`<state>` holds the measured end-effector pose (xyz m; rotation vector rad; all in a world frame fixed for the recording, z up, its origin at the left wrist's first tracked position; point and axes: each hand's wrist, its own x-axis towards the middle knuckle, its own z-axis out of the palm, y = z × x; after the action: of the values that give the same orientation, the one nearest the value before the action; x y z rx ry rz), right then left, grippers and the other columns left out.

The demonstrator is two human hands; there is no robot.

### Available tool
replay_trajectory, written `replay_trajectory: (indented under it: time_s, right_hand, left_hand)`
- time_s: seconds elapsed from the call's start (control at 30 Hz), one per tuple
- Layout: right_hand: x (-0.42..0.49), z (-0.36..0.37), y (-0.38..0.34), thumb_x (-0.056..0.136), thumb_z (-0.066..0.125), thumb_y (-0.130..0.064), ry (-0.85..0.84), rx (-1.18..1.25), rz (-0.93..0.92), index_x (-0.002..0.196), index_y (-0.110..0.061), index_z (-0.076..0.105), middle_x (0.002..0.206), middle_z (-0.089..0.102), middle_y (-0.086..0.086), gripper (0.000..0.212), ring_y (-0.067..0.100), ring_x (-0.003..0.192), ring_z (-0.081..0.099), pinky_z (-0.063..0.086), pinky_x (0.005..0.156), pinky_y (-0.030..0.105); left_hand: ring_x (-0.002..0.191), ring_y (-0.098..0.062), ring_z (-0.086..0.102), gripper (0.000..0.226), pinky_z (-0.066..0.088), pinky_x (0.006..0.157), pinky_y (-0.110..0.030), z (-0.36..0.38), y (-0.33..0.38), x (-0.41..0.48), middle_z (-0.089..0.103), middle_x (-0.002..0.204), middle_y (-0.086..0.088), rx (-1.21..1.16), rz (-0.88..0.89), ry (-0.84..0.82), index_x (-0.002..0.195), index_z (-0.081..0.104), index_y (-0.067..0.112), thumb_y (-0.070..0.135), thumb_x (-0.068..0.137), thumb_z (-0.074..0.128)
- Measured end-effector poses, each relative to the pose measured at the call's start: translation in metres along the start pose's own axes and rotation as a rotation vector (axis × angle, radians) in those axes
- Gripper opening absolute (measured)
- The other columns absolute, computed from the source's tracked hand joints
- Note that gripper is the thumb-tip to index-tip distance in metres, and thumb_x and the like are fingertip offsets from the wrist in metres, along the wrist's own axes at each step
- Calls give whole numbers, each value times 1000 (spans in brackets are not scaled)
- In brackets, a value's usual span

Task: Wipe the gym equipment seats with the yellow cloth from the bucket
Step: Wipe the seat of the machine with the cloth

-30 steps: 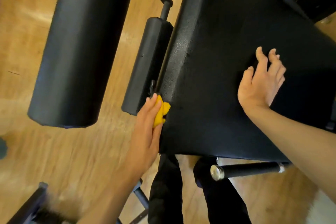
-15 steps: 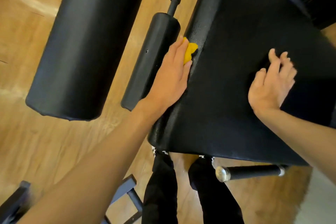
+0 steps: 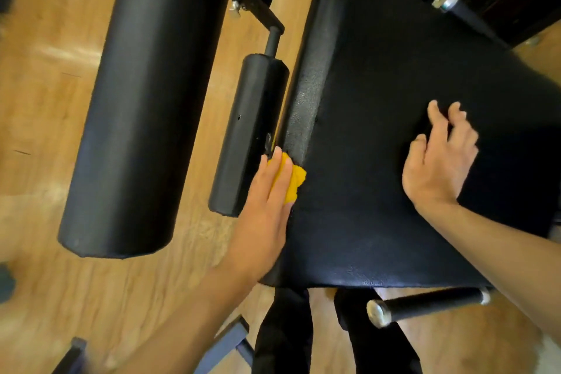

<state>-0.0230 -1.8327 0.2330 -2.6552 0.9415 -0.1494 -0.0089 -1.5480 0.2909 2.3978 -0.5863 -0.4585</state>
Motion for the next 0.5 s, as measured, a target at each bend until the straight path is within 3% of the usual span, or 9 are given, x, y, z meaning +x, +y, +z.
replay_trajectory:
  time_s: [0.3, 0.5]
  right_hand:
    - [2, 3, 4, 96, 38, -29, -33, 34, 21, 152, -22, 36, 161, 27, 12, 56, 34, 148, 24, 28, 116, 55]
    - [3, -1, 4, 93, 35, -30, -81, 26, 40, 152, -22, 37, 161, 26, 12, 60, 35, 147, 24, 26, 115, 56]
  left_hand:
    - [157, -39, 11, 56, 17, 127, -51, -9, 30, 250, 21, 168, -15, 290, 259, 94, 159, 28, 6, 15, 107, 48]
    - [151, -45, 25, 51, 19, 127, -49, 0, 55, 329, 38, 159, -20, 567, 377, 97, 151, 42, -1, 8, 102, 51]
